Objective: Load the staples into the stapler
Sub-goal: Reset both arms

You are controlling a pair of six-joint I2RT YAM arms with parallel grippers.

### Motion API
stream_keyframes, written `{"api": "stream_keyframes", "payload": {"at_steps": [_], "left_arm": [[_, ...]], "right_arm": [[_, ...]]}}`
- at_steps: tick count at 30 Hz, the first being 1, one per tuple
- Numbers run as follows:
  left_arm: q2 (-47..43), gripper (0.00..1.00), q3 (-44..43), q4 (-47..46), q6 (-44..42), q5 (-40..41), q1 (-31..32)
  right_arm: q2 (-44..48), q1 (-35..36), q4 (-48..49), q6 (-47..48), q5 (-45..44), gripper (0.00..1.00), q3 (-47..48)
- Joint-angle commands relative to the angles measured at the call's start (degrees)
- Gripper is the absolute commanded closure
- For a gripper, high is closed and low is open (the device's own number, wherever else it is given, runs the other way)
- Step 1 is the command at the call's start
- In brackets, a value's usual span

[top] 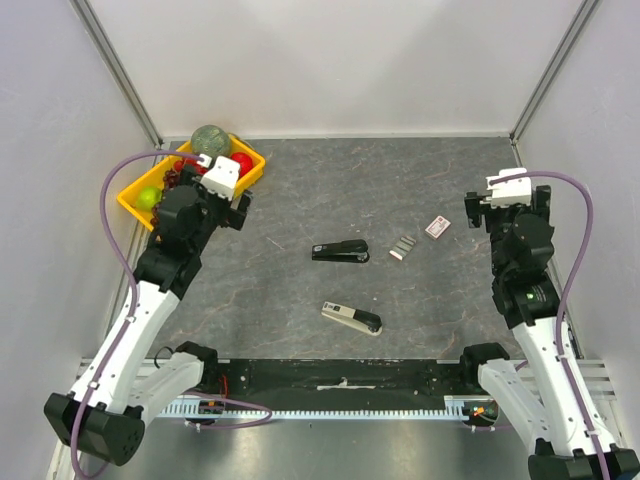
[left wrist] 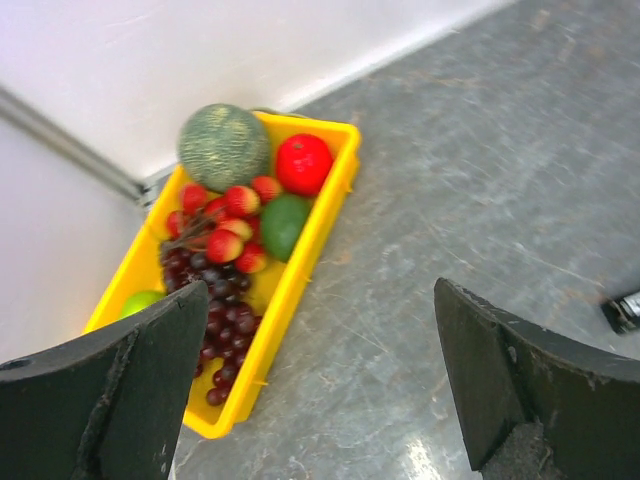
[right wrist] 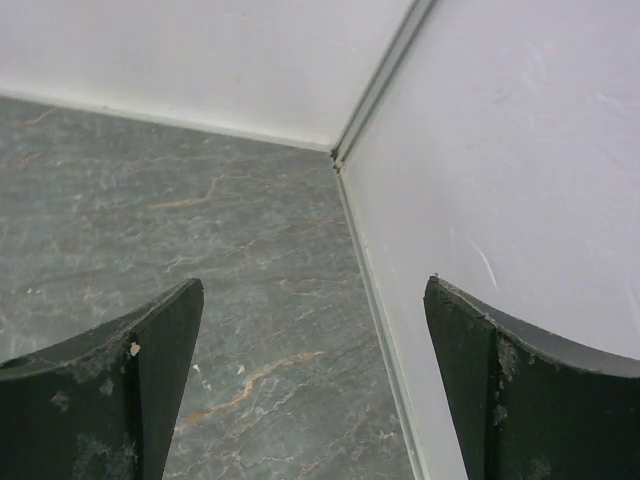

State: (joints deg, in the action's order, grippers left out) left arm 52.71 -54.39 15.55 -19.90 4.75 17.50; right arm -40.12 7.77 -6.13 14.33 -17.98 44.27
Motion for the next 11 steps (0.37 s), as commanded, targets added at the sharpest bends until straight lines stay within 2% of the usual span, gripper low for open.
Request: {"api": "stream_keyframes", "payload": {"at_steps": [1, 5, 11], "left_arm": [[-2.69, 0.0, 0.16, -7.82, 4.17, 8.52, -1.41], [-3.93, 0.01, -0.19, -6.94, 4.96, 5.28, -1.41], [-5.16, 0.03, -1.77, -6.5, 5.04, 5.7, -1.41]], "right_arm": [[2.32, -0.12, 4.81, -2.99, -7.07, 0.02, -0.41], [3.47, -0.12, 4.46, -3.08, -6.11, 0.02, -0.24], [3.38, -0.21, 3.23, -2.64, -3.21, 0.02, 1.07]]}}
